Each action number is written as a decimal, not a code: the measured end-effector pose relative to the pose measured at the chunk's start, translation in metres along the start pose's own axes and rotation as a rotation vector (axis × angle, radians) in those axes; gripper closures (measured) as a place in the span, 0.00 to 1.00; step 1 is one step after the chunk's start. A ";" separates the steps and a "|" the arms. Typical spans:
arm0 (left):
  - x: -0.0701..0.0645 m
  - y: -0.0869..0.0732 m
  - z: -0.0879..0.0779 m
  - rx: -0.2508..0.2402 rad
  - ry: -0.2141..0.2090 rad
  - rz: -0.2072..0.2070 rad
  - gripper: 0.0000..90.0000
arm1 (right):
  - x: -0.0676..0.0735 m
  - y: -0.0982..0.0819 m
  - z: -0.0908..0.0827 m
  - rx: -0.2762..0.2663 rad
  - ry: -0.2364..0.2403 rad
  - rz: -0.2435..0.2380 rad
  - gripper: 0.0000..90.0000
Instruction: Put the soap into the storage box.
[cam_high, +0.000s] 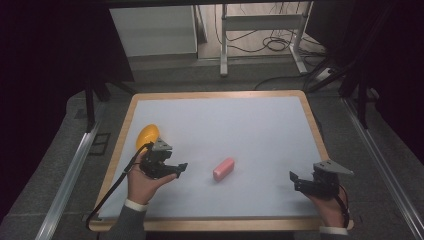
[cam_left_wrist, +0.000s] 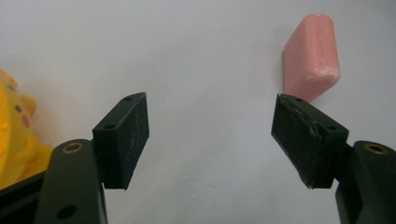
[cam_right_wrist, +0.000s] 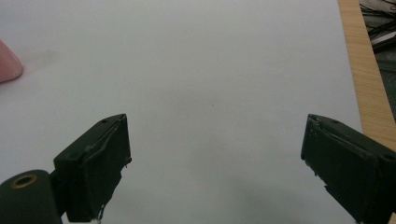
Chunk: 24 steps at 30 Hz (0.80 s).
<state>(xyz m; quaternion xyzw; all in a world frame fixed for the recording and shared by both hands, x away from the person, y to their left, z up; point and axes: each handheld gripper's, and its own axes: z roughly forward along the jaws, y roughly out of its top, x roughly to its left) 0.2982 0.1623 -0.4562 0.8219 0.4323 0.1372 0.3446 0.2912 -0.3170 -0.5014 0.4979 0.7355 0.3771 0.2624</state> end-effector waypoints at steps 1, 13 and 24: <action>-0.002 0.001 0.002 -0.001 -0.003 0.004 0.31 | 0.000 0.000 0.000 0.000 -0.001 0.000 0.09; -0.019 0.012 0.011 0.009 -0.034 0.034 0.30 | 0.001 0.000 0.000 -0.007 0.030 0.009 0.09; -0.029 0.020 0.018 0.019 -0.052 0.056 0.30 | 0.000 0.001 -0.002 -0.021 0.053 0.029 0.09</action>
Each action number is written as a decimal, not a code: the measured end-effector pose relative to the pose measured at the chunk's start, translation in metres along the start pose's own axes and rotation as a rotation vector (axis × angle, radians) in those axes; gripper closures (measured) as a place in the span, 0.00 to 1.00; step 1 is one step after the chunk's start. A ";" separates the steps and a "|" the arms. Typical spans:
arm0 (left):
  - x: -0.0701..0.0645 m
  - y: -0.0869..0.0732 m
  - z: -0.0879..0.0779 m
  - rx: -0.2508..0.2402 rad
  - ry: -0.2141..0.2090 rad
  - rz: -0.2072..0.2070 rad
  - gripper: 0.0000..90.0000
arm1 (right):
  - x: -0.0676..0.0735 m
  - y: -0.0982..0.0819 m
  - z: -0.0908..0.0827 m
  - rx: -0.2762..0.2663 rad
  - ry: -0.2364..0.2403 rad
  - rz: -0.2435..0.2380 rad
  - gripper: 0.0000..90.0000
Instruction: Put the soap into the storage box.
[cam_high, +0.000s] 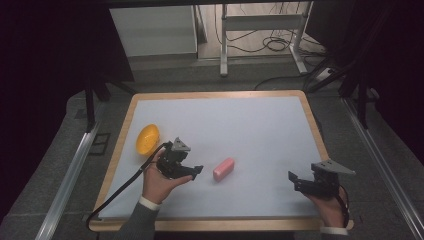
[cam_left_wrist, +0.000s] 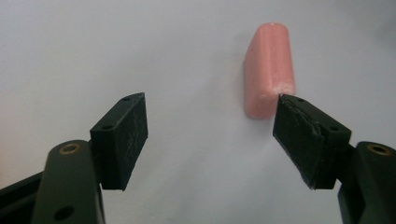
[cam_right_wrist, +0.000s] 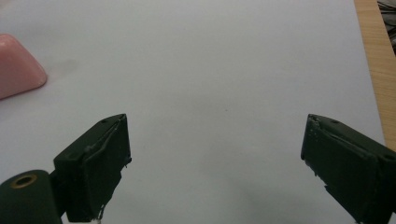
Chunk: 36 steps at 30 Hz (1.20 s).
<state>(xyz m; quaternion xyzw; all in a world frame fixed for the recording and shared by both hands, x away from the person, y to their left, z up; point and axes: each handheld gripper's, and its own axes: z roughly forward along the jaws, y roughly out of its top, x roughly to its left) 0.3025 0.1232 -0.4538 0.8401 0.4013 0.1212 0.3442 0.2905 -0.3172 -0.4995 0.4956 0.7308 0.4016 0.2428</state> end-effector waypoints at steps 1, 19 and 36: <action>0.000 0.000 0.001 0.002 -0.001 0.000 0.30 | 0.000 0.000 0.000 -0.002 0.000 0.002 0.09; -0.023 0.013 0.021 0.035 -0.035 0.052 0.30 | 0.001 -0.001 0.002 0.016 -0.022 -0.014 0.09; -0.031 0.011 0.040 0.064 -0.074 0.038 0.30 | 0.003 -0.002 0.005 0.035 -0.029 -0.021 0.09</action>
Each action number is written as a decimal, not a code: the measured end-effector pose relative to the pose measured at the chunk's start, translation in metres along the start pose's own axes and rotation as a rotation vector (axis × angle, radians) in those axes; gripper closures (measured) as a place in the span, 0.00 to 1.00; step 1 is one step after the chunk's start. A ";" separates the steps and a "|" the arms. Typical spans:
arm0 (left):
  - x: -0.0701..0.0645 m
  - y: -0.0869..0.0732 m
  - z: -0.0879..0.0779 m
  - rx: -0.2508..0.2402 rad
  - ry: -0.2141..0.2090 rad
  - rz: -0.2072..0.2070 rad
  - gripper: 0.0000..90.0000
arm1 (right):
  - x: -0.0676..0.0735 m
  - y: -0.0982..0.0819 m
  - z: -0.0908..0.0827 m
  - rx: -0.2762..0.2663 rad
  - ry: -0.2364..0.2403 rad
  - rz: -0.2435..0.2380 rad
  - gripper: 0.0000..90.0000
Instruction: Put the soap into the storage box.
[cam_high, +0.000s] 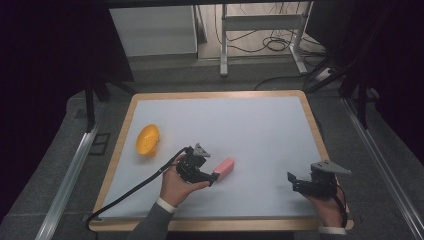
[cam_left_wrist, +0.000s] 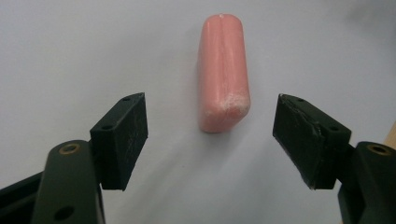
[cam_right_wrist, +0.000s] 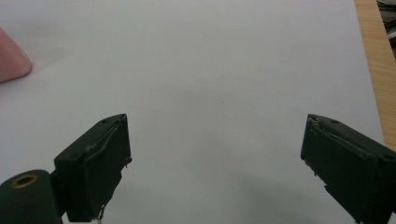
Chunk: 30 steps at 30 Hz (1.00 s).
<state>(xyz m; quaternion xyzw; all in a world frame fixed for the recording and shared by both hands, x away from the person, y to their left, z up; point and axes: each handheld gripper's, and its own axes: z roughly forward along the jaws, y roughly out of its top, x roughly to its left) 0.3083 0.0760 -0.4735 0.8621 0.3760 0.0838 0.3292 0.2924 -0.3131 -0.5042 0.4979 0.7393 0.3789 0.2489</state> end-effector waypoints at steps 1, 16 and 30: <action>0.000 0.000 0.001 -0.001 -0.003 -0.003 0.30 | 0.000 0.000 0.000 0.002 -0.002 0.000 0.09; -0.009 0.020 0.017 0.026 -0.016 0.019 0.31 | -0.001 -0.001 0.002 0.014 -0.007 -0.002 0.09; -0.016 0.023 0.047 0.067 0.014 0.027 0.31 | 0.000 -0.002 0.004 0.023 -0.011 -0.007 0.09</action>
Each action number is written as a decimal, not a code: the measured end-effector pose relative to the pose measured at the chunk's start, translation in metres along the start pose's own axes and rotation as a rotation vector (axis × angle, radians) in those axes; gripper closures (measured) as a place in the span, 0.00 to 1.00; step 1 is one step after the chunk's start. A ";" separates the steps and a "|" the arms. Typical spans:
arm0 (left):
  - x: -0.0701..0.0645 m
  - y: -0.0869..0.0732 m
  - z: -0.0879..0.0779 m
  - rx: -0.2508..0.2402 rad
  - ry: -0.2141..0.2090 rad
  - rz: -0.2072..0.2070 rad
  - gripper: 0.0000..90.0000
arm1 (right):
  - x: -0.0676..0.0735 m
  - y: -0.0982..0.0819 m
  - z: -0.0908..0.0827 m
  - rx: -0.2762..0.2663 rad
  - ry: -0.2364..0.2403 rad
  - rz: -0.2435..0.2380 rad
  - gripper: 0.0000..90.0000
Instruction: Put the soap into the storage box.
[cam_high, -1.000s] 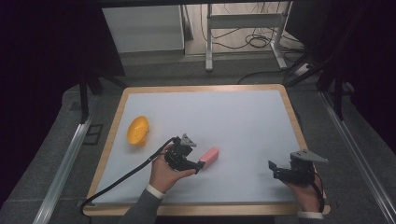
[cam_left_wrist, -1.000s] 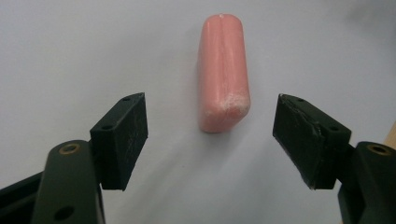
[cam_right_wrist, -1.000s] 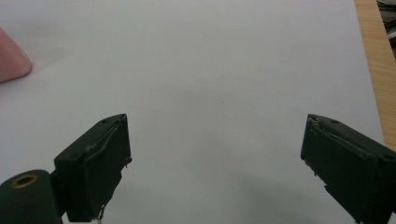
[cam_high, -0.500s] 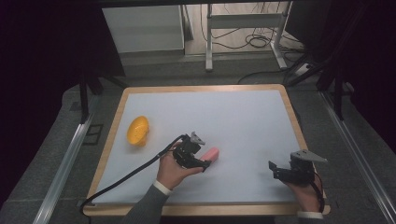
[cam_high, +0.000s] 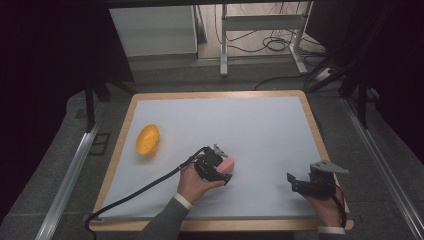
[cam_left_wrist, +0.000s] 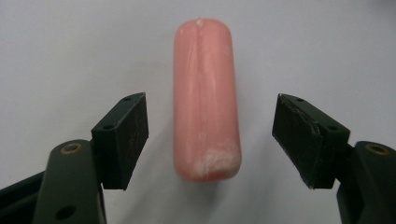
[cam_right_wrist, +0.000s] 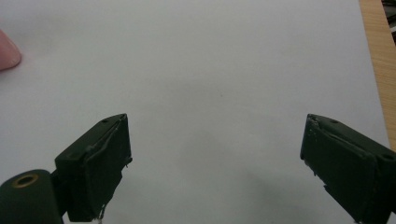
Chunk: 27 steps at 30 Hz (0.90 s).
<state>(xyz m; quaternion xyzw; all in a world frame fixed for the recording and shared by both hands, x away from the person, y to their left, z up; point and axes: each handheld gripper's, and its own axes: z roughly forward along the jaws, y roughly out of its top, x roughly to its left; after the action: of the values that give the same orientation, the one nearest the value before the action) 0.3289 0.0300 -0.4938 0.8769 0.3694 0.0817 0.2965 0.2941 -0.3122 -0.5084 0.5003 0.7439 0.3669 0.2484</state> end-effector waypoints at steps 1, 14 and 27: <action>0.001 0.000 0.002 0.005 0.004 -0.004 0.32 | 0.000 0.000 0.000 0.000 0.000 0.000 0.09; 0.002 -0.003 0.015 0.010 0.042 -0.016 0.51 | -0.001 -0.001 0.000 0.002 -0.004 -0.003 0.09; 0.002 -0.003 0.016 0.000 0.030 -0.015 0.67 | -0.001 0.000 0.000 0.005 -0.009 -0.005 0.09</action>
<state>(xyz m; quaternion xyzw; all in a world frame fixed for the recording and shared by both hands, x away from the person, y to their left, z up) 0.3345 0.0260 -0.5093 0.8729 0.3803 0.0926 0.2913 0.2942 -0.3129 -0.5089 0.5008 0.7447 0.3624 0.2514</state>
